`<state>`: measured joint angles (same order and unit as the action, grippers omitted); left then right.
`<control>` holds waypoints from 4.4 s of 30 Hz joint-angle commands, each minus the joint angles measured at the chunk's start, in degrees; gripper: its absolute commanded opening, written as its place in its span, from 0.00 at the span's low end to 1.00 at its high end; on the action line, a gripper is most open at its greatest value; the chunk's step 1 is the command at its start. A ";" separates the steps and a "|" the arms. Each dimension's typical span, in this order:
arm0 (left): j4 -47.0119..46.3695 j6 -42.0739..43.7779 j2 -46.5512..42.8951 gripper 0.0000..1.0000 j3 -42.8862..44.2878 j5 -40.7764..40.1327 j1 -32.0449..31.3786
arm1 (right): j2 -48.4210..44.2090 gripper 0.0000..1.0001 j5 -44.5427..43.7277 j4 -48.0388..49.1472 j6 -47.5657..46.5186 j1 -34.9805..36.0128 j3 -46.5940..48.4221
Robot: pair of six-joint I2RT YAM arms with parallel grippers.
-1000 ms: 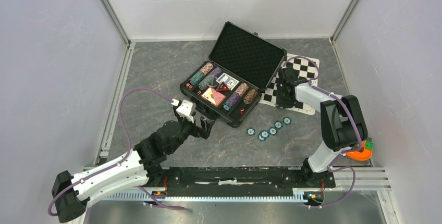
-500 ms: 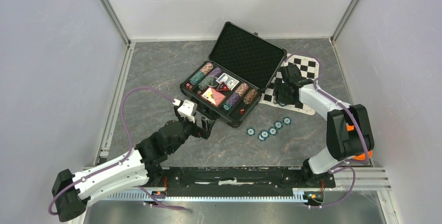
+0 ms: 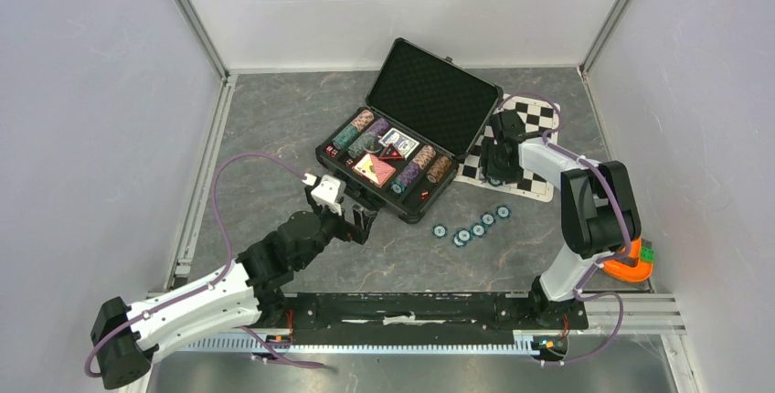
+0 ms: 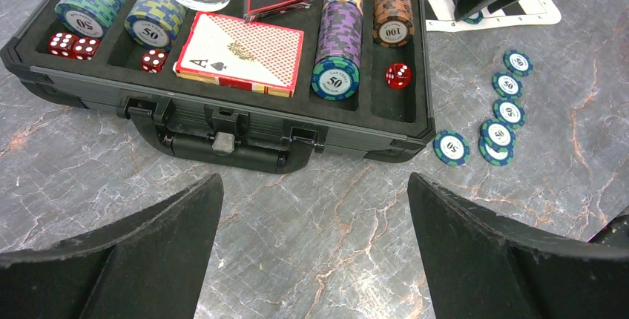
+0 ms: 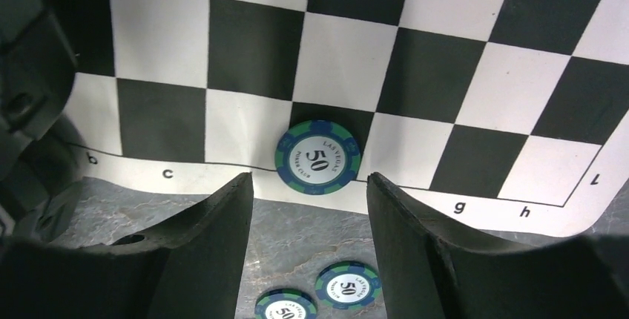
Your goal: Pack up texas hold em set
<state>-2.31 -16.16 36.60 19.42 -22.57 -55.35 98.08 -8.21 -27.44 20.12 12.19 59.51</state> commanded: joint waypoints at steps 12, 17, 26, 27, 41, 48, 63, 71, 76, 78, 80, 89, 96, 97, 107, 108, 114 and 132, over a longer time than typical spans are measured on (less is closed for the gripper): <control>-2.00 2.19 0.32 1.00 0.97 -0.73 0.08 | 3.14 0.60 2.14 4.27 -0.85 -2.36 -0.28; -1.91 2.24 0.35 1.00 0.97 -0.72 0.10 | 3.80 0.51 1.68 4.21 -1.39 -2.24 -0.46; -1.75 2.29 0.10 1.00 0.97 -0.73 0.07 | 2.31 0.46 -0.12 2.80 -1.00 -1.64 -0.81; -1.74 2.28 0.05 1.00 0.97 -0.74 0.07 | 1.61 0.46 -0.15 2.78 -0.94 -1.72 -0.88; -1.65 2.13 0.04 1.00 0.97 -0.62 0.07 | -10.08 0.41 -0.09 0.71 -3.65 0.64 -3.90; 0.27 -1.40 2.29 1.00 2.58 -0.66 0.16 | -18.58 0.38 6.24 6.31 -7.15 2.96 -11.03; 8.66 -13.41 12.95 1.00 16.77 8.34 2.40 | -34.70 0.36 12.08 17.12 -10.68 13.47 -22.95; -1.43 -24.72 18.72 1.00 18.43 25.93 9.10 | -40.45 0.37 16.64 22.55 -10.08 16.68 -28.01; -5.65 -28.94 22.21 1.00 18.47 31.80 12.20 | -43.66 0.37 21.29 26.89 -9.63 17.80 -31.10; -7.11 -30.39 24.27 0.99 19.15 34.59 12.93 | -44.51 0.37 22.08 27.00 -9.80 18.17 -31.46; -8.81 -31.55 26.56 0.92 20.34 38.10 13.08 | -44.92 0.37 22.71 27.00 -10.14 18.40 -31.47; -13.17 -33.61 32.67 0.87 23.73 43.75 13.08 | -45.26 0.35 27.00 29.20 -10.30 20.01 -31.43; -12.48 -32.53 33.84 0.96 23.89 43.96 13.08 | -44.60 0.35 26.83 29.51 -10.41 20.97 -31.47; -12.13 -32.36 33.91 0.98 23.99 43.69 13.08 | -44.55 0.35 26.18 29.38 -10.40 21.03 -31.39; -11.10 -32.04 37.26 0.97 25.95 45.13 13.43 | -43.88 0.33 28.25 30.03 -10.90 21.21 -31.64; -11.28 -32.21 38.14 0.95 26.47 46.37 13.43 | -43.73 0.33 28.53 30.16 -11.02 21.32 -31.56; -13.83 -35.11 41.72 0.84 26.47 48.29 13.43 | -44.47 0.34 30.20 31.19 -10.96 21.73 -31.53; -12.73 -36.09 49.82 0.51 29.89 53.33 12.18 | -44.49 0.35 29.47 30.34 -11.42 22.88 -30.46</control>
<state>-15.07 -51.83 85.30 45.84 28.49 -42.30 53.34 21.82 1.65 9.72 34.52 27.88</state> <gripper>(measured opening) 0.524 0.453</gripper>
